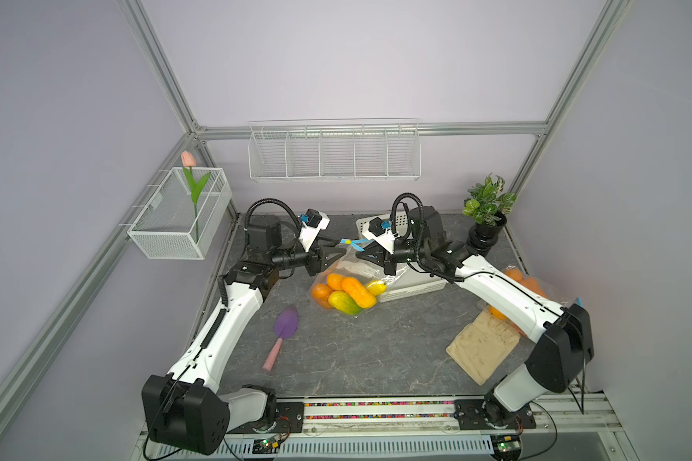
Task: Place the mango in a zip-top bag and seal the zipper
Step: Pick up the zipper food storage bag at the center of the board.
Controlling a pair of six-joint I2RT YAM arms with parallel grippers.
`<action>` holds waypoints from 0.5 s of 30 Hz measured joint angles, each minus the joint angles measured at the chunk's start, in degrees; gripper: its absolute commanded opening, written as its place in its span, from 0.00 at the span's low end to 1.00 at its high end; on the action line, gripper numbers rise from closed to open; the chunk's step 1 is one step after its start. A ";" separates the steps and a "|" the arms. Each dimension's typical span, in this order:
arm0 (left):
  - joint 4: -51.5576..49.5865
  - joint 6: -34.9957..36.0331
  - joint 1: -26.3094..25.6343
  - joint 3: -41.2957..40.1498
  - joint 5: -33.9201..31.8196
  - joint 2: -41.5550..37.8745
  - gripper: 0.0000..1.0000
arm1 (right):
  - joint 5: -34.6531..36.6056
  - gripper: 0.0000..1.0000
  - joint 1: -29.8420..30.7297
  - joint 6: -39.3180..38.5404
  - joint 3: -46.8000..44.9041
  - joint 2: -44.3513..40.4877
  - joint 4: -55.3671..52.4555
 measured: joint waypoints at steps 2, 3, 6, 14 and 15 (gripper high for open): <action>-0.72 0.63 0.00 0.07 0.85 0.33 0.21 | 0.04 0.07 -0.11 0.00 -0.02 0.00 0.02; -1.11 1.01 0.00 0.09 1.16 0.37 0.15 | 0.11 0.08 -0.11 0.02 -0.02 0.00 0.02; -1.55 1.81 0.00 0.09 1.36 0.39 0.01 | 0.59 0.21 -0.15 0.61 -0.02 0.00 0.07; -0.22 1.05 0.00 0.09 -0.28 -0.22 0.00 | 3.41 0.60 -0.22 2.80 -0.02 -3.52 -0.55; 0.17 0.63 0.00 0.09 -0.74 -0.55 0.00 | 3.58 0.62 -0.22 3.19 0.04 -4.50 -0.59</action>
